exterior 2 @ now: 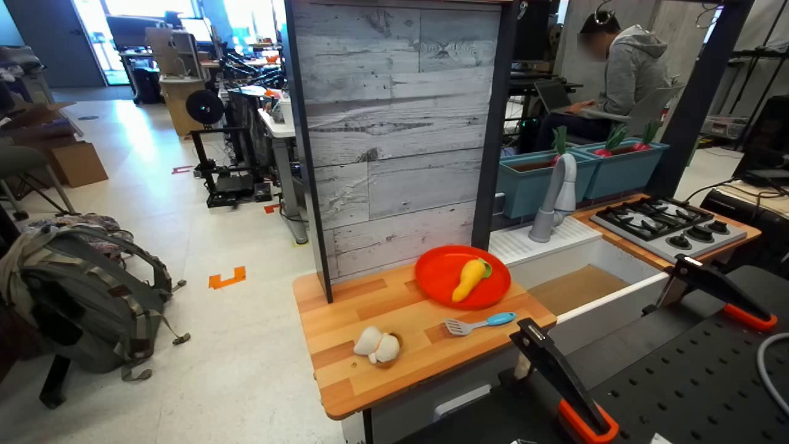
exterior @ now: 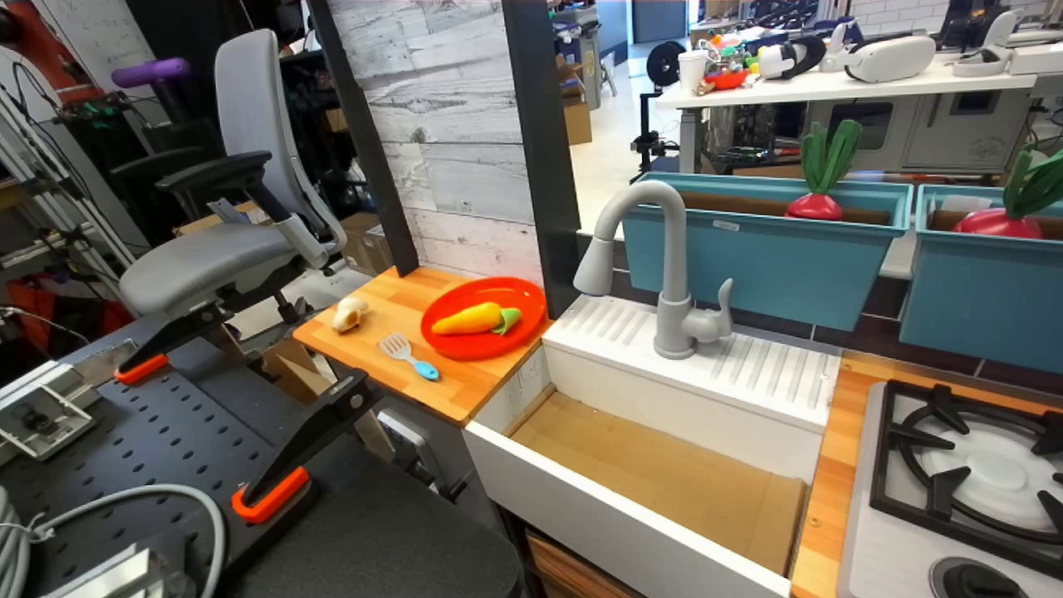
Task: Move the white plush toy backwards
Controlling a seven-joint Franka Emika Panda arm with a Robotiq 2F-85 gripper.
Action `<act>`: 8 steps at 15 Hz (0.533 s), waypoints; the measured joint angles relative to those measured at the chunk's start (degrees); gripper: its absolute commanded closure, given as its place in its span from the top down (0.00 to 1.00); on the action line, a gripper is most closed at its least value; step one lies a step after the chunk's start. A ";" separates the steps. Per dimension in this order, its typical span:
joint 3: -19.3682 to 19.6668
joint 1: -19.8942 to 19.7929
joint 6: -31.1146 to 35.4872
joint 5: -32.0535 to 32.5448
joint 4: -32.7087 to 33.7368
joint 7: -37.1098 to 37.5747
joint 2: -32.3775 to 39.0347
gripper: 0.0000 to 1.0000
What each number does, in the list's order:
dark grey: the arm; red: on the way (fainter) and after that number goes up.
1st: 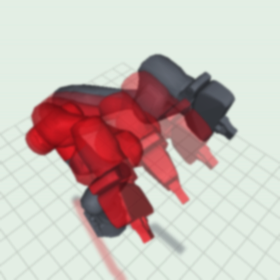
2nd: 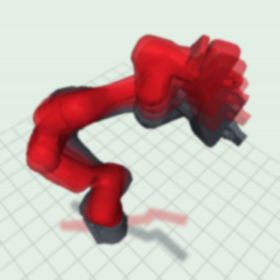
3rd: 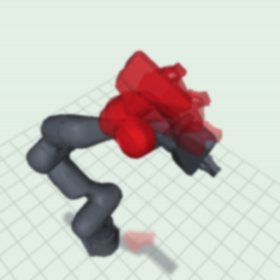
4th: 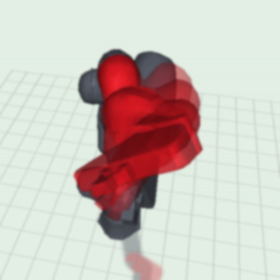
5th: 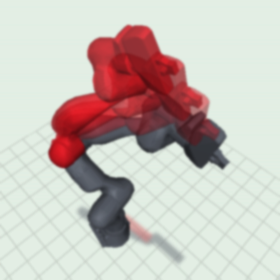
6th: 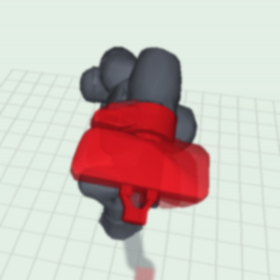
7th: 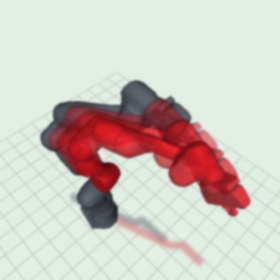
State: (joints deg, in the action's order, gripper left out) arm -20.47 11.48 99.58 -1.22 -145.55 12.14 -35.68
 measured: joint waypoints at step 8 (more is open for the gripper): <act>2.67 -2.05 16.90 1.96 -2.12 1.27 9.47 1.00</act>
State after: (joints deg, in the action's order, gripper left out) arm -17.80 9.43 116.48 0.74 -147.67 13.41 -26.21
